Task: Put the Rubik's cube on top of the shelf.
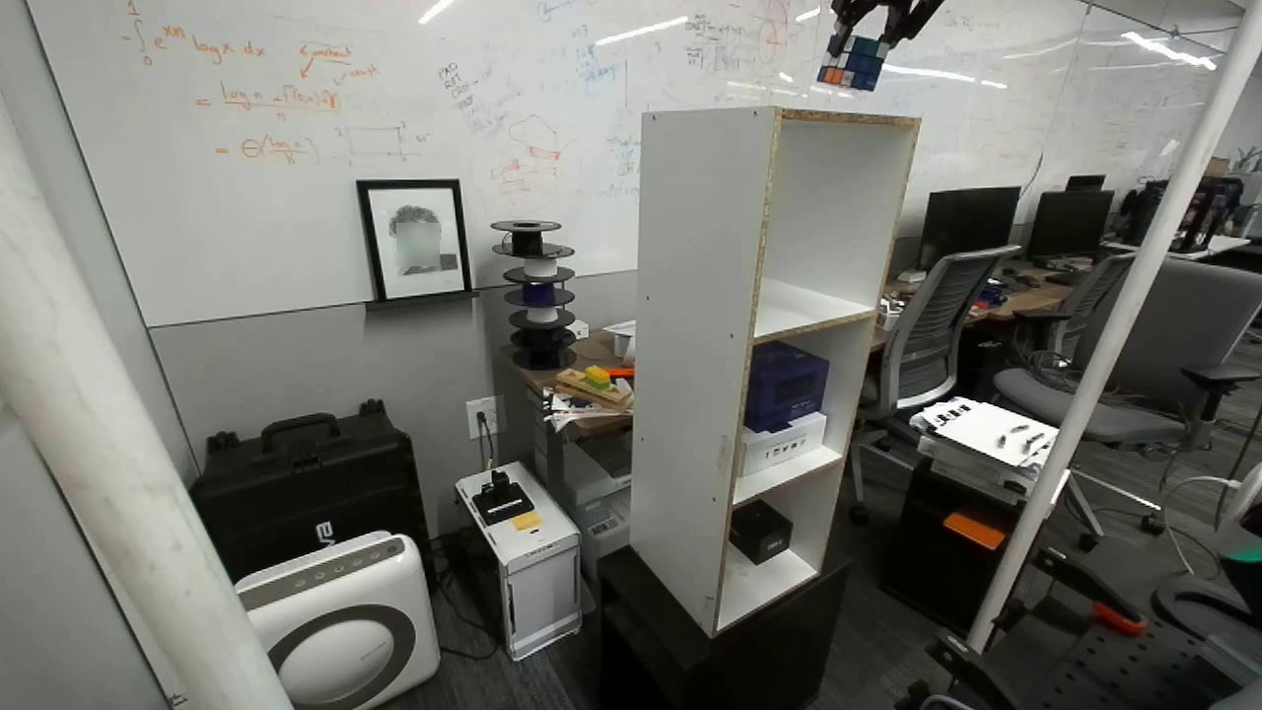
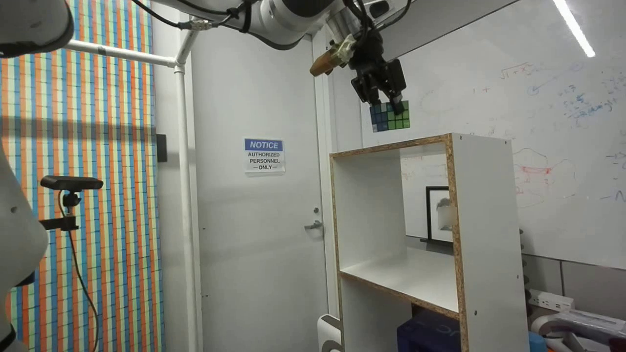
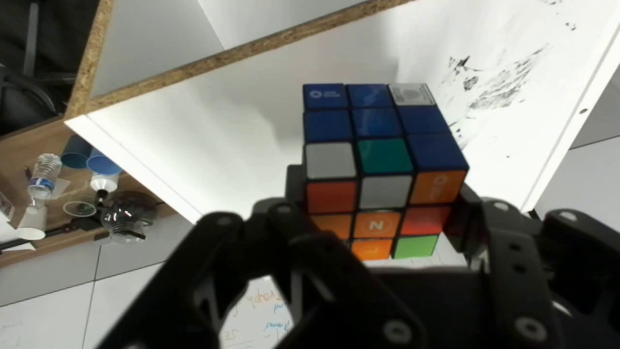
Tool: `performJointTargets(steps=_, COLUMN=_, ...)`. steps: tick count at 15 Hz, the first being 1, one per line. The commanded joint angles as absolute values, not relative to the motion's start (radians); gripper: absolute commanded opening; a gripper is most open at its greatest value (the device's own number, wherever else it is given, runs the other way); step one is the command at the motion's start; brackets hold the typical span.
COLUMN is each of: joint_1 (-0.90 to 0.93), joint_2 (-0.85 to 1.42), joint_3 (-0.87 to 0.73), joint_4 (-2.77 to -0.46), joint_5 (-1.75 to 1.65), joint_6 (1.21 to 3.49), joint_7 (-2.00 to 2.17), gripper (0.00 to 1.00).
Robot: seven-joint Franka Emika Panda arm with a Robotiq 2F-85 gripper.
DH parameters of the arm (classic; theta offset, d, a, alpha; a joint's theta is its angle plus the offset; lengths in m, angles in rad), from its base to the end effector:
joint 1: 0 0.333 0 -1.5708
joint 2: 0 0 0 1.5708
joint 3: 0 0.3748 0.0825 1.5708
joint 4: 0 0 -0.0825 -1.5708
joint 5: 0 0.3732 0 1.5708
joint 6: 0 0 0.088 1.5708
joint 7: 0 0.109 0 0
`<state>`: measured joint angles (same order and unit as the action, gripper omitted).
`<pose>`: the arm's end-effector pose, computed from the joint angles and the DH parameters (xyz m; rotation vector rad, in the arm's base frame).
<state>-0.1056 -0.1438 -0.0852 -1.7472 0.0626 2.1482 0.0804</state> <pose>0.5255 -0.1033 0.7382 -2.9523 0.4360 -0.8376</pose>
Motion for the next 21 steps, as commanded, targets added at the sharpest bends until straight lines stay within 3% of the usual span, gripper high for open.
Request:
performJointTargets(steps=1, joint_1=-0.101, joint_2=-0.051, joint_3=-0.09, joint_4=-1.626, joint_5=0.068, joint_6=2.108, joint_7=0.103, gripper=0.89)
performJointTargets(steps=3, joint_1=-0.102, joint_2=-0.042, joint_3=-0.088, joint_4=-1.603, joint_5=0.057, joint_6=2.088, joint_7=0.114, gripper=1.0)
performJointTargets(steps=11, joint_1=-0.106, joint_2=-0.142, joint_3=-0.096, joint_4=-1.536, joint_5=0.058, joint_6=1.778, joint_7=0.097, gripper=1.0)
performJointTargets(steps=21, joint_1=-0.124, joint_2=-0.352, joint_3=-0.118, joint_4=-1.729, joint_5=-0.07, joint_6=1.468, joint_7=0.013, gripper=1.0)
